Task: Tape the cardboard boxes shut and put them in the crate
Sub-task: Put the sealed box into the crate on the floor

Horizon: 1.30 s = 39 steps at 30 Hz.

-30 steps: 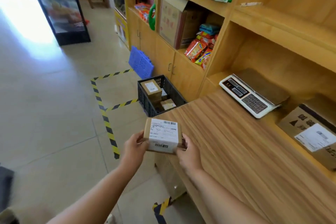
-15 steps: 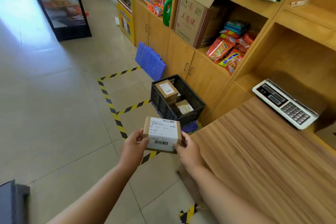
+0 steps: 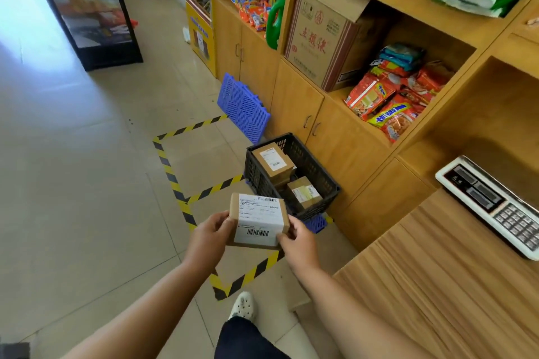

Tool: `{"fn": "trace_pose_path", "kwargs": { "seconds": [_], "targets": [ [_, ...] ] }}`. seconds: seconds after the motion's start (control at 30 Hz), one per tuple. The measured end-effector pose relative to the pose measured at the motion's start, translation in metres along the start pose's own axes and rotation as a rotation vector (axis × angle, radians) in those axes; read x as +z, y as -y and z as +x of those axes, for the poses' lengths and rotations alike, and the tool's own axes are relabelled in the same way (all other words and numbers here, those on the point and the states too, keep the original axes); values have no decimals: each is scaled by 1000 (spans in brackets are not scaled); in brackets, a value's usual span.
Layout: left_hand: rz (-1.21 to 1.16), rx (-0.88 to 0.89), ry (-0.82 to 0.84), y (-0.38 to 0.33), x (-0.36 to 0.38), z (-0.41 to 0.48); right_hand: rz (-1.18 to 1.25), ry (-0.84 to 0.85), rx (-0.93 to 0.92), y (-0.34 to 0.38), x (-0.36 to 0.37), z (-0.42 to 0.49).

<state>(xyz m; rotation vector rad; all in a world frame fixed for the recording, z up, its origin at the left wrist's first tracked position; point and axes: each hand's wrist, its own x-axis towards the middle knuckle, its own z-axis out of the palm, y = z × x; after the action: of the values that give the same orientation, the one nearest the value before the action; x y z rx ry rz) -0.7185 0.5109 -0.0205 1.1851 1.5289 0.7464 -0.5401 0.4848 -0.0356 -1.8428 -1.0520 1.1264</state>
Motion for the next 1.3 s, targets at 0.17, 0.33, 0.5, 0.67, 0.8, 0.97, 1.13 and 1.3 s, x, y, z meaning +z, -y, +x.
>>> {"fn": "trace_pose_path", "kwargs": {
  "seconds": [0.17, 0.33, 0.5, 0.67, 0.8, 0.97, 1.13, 1.3],
  "targets": [
    [122, -39, 34, -36, -3, 79, 8, 39, 58, 23, 5, 75],
    [186, -58, 55, -68, 6, 152, 31, 31, 68, 45, 0, 143],
    [256, -52, 95, -97, 21, 210, 87, -13, 117, 58, -9, 195],
    [287, -20, 190, -125, 39, 277, 140, -96, 148, 74, -18, 247],
    [320, -10, 306, -150, 51, 340, 178, -182, 185, 90, -20, 295],
    [409, 34, 411, -182, 57, 426, 247, -310, 274, 118, -12, 352],
    [510, 79, 502, -204, 68, 503, 288, -445, 360, 138, 3, 407],
    [544, 75, 594, -205, 99, 560, 370, -540, 453, 134, 5, 450]
  ]
}}
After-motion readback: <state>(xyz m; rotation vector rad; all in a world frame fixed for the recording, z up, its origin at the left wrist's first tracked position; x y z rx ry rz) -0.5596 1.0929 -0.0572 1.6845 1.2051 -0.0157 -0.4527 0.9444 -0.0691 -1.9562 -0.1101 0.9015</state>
